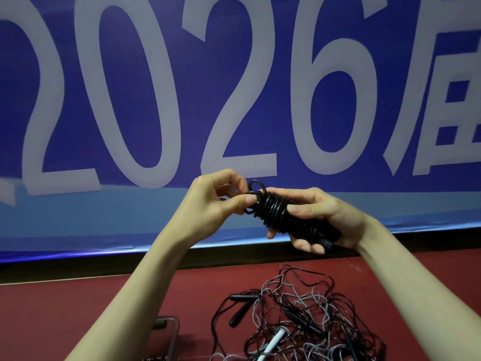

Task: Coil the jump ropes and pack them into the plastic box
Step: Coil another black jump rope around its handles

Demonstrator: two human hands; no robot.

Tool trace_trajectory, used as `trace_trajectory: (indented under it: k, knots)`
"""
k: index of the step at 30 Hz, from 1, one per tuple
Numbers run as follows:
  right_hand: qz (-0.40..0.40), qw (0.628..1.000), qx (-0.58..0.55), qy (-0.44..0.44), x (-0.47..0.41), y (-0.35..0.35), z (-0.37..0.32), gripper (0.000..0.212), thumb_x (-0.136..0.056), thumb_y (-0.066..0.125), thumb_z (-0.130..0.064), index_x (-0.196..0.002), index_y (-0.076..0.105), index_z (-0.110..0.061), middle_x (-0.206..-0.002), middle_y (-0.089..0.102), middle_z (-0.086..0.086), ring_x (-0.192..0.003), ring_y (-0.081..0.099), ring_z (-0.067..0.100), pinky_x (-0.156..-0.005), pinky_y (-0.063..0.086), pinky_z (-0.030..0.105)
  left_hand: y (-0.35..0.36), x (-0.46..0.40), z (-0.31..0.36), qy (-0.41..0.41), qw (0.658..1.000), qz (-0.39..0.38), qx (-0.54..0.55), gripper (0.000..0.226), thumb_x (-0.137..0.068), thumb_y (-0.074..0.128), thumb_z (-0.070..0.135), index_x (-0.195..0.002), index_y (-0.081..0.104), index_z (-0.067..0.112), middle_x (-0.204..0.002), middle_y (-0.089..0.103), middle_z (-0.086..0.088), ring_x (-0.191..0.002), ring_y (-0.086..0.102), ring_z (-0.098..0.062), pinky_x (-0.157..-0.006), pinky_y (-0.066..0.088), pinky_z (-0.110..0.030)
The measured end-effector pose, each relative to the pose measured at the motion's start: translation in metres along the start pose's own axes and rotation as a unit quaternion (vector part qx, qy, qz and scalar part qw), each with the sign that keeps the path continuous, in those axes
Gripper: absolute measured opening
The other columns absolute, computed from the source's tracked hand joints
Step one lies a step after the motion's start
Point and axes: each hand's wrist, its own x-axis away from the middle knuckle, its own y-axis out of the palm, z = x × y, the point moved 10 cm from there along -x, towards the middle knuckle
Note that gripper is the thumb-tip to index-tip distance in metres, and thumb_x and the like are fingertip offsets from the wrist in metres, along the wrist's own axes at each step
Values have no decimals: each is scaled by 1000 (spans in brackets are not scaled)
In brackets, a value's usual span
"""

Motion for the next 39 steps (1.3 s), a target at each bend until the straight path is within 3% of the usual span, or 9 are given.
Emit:
trace_trajectory:
  k: [3,9,15,19,23,28,33,35,39]
  knots:
    - [-10,1000,-8,9,1,2,0,66,-82,74,-29,-142,48,-23,-103,63,31,-49,59,23,-40,49,22,2,3,13,54,997,-30,-45,15,-84,72,9,-77,59,14,-70,64,-1,-66,66,-14,-68,55,-28]
    - [-1,1000,-14,12,-1,3,0,66,-79,77,-31,-139,52,-24,-101,64,31,-47,58,24,-39,48,22,3,2,15,90,995,-30,-44,14,-83,66,8,-86,61,20,-75,58,3,-66,67,-20,-71,57,-36]
    - [41,999,-6,-10,-5,-2,-7,53,-88,65,-24,-139,52,-24,-100,62,33,-47,55,22,-38,46,22,-1,4,28,150,982,75,-88,26,-80,56,-6,-85,58,19,-78,53,7,-57,61,-14,-56,50,-20]
    - [53,998,-2,-13,-6,-1,-9,51,-87,59,-23,-138,53,-26,-99,62,33,-46,53,24,-37,46,22,-1,7,19,117,981,148,-46,34,-84,48,-7,-85,50,27,-75,50,3,-49,59,-14,-51,49,-20]
    - [27,999,-18,-12,-2,-3,-8,55,-86,70,-27,-138,53,-27,-102,61,34,-48,54,22,-39,47,22,3,5,8,67,987,147,-1,37,-90,47,-8,-86,42,28,-67,47,5,-47,60,-21,-49,49,-22]
    - [48,999,17,-2,1,-12,-6,58,-83,73,-31,-137,54,-31,-103,63,32,-48,53,24,-40,48,23,7,6,3,83,986,146,-23,29,-92,52,-6,-86,50,22,-75,56,3,-49,62,-17,-52,53,-27]
    - [79,997,21,4,1,-15,-6,47,-85,64,-24,-131,60,-33,-102,63,33,-47,51,24,-39,47,24,8,14,3,147,964,200,-97,19,-91,52,-3,-96,60,13,-71,61,0,-58,62,-9,-60,47,-10]
    - [90,996,23,1,1,-17,-6,46,-86,63,-24,-131,60,-32,-102,62,34,-46,51,24,-39,47,24,9,15,2,166,961,198,-100,21,-94,49,1,-101,61,17,-77,62,-3,-63,63,-9,-64,52,-17]
    - [107,993,42,8,4,-23,-7,47,-86,63,-24,-132,59,-32,-102,63,33,-46,52,24,-39,47,25,7,11,-13,66,982,177,22,17,-96,54,7,-95,70,12,-77,67,5,-69,64,-11,-70,58,-27]
